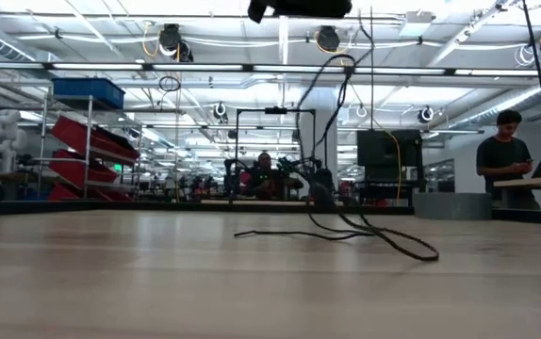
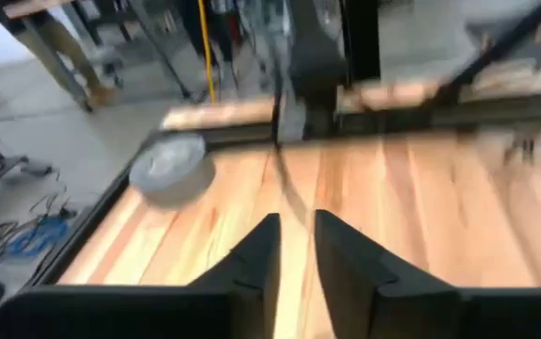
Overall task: Coil cords
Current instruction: Coil the black wire onto the spool
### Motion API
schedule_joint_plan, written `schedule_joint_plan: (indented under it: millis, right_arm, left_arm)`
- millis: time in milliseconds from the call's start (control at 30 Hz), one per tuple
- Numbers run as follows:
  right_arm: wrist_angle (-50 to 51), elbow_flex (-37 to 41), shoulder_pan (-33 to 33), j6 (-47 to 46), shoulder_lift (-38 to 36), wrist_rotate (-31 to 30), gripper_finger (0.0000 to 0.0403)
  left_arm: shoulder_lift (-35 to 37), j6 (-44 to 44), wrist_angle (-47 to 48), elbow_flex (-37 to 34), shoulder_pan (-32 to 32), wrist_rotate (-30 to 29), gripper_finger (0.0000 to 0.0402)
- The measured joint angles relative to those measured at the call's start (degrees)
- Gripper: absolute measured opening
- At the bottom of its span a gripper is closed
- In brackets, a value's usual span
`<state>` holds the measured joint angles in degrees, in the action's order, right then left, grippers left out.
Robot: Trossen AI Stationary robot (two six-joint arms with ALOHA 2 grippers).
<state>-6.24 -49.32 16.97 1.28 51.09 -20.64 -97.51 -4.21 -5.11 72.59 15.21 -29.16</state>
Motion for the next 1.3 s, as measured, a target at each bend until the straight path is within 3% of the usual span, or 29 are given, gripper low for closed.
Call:
schedule_joint_plan:
  millis: [233,367,500,667,933,1300]
  right_arm:
    - [-0.8,0.0,0.0,0.3,0.0,-0.2,0.0]
    - [-1.4,0.0,0.0,0.7,0.0,-0.3,0.0]
    - [-2.5,0.0,0.0,1.1,0.0,-0.5,0.0]
    - [-2.4,0.0,0.0,2.1,0.0,-2.5,0.0]
    - [-3.9,0.0,0.0,3.8,0.0,-3.8,0.0]
    - [-4.4,0.0,0.0,4.4,0.0,-3.6,0.0]
  left_arm:
    - [2.9,0.9,8.8,-0.1,0.6,3.1,0.0135]
    - [3.0,3.4,9.1,-0.1,1.1,3.7,0.0149]
    - [2.4,10.3,8.4,-0.1,1.9,8.1,0.0151]
    - [0.8,14.9,6.7,-0.9,4.7,8.3,0.0151]
    - [-3.8,20.9,4.7,-1.0,6.0,3.6,0.0151]
    - [-9.3,23.4,-2.4,-1.0,5.9,2.6,0.015]
